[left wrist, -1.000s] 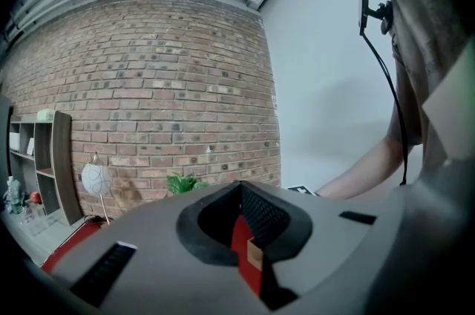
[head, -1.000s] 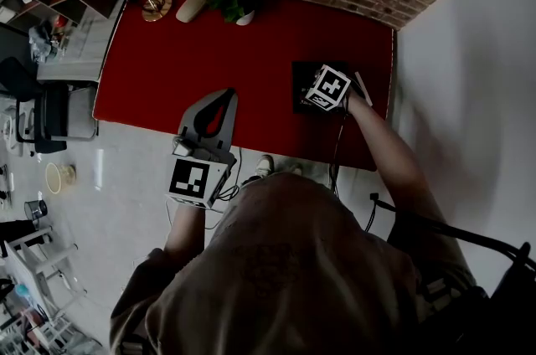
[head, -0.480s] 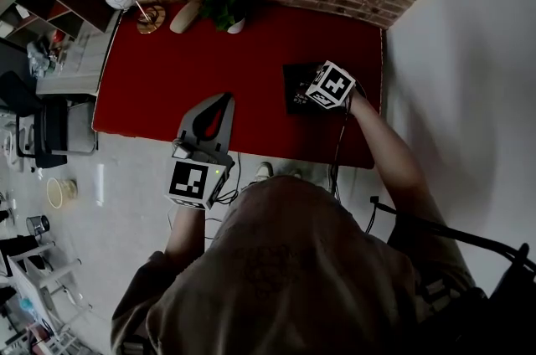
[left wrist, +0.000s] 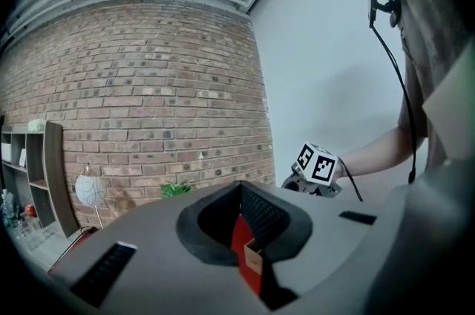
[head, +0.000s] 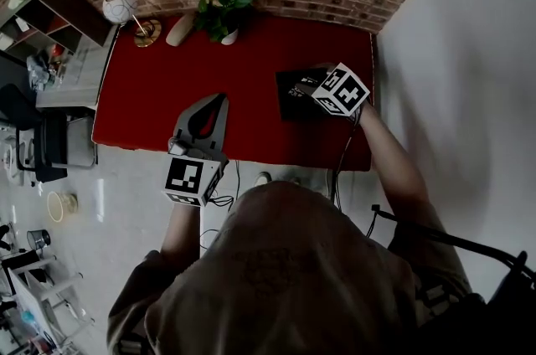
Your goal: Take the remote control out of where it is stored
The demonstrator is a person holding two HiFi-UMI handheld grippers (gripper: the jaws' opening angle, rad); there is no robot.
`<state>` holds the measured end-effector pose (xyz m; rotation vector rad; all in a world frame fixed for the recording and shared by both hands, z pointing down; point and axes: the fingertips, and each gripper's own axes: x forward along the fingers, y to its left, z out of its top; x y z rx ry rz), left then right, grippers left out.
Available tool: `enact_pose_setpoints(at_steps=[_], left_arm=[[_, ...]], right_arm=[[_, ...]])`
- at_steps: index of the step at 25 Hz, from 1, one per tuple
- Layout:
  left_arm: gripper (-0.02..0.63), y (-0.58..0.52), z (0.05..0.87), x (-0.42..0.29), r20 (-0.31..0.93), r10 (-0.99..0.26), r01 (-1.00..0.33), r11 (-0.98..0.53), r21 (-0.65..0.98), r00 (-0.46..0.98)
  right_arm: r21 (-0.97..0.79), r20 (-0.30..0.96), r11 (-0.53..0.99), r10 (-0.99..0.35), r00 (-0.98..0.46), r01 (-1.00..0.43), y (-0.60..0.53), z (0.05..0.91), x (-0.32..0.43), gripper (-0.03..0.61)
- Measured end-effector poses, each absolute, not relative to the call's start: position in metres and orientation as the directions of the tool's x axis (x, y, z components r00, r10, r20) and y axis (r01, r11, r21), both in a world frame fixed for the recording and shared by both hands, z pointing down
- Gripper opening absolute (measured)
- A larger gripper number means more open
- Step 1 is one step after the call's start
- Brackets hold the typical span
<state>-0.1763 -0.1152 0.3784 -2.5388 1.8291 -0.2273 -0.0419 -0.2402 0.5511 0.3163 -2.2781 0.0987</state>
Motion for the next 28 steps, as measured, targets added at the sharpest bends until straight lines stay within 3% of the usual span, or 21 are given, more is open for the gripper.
enact_pose_setpoints(at_steps=[12, 28], left_arm=[[0.011, -0.123, 0.369, -0.168, 0.098, -0.934, -0.930, -0.353, -0.101, 0.344], [0.011, -0.141, 0.342, -0.163, 0.053, -0.934, -0.927, -0.357, -0.119, 0.353]], right_arm=[[0.183, 0.425, 0.852, -0.518, -0.742, -0.490, -0.255, 0.411, 0.001, 0.121], [0.187, -0.076, 0.626, -0.759, -0.647, -0.757, -0.217, 0.301, 0.093, 0.121]])
